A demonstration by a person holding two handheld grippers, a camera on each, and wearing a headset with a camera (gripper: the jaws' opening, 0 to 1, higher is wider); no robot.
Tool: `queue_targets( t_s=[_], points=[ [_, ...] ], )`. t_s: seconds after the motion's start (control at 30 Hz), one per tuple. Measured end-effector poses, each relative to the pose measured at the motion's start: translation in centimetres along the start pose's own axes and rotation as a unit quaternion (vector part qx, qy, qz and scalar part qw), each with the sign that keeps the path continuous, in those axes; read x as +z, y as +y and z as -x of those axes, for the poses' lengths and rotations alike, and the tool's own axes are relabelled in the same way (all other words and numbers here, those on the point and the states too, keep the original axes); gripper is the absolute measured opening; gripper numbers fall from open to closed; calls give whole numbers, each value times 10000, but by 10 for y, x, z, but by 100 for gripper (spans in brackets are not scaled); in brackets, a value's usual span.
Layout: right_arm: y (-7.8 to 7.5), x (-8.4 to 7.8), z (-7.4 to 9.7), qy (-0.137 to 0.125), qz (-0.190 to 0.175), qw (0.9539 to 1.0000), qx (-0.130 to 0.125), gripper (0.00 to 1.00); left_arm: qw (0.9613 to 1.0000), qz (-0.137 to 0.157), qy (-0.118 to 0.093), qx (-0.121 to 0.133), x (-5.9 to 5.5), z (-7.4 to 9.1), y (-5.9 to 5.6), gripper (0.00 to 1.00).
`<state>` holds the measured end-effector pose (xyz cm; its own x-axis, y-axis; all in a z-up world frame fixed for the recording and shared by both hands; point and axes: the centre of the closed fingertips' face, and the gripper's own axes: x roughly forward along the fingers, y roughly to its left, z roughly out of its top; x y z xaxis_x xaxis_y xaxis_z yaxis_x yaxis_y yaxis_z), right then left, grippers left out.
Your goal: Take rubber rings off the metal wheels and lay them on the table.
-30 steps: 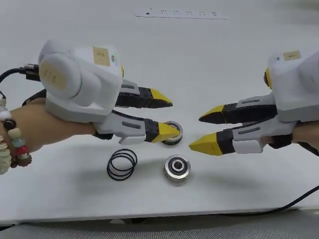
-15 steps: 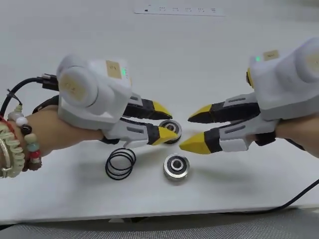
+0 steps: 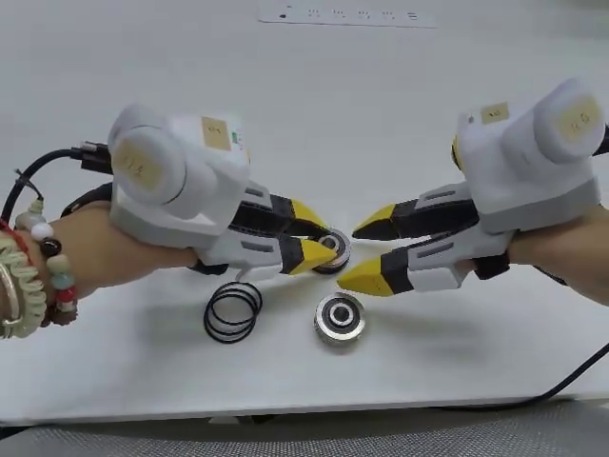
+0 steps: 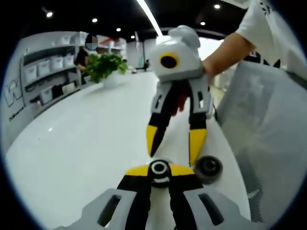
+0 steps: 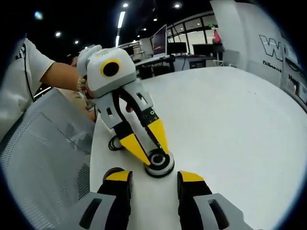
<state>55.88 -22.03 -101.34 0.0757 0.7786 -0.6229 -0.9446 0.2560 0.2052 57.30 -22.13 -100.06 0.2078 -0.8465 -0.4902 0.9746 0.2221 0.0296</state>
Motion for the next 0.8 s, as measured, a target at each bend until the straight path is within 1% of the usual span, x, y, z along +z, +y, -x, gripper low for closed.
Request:
queue_targets(
  t_s=[0.3,0.43,0.6,0.8],
  points=[
    [-6,-1,-5,18,60,9999,-86,31,10000,-19,-42,12,0,1,0,14],
    [-6,-1,-6,33,94,9999,-87,29,10000,-32,-43,2,-1,1,0,14],
    [-7,0,-6,-13,189,9998,-110,23,10000,-27,-53,7,-1,2,0,14],
    [-9,-3,-6,70,291,9994,-144,17,10000,-20,-51,20,-2,1,0,14]
  ],
)
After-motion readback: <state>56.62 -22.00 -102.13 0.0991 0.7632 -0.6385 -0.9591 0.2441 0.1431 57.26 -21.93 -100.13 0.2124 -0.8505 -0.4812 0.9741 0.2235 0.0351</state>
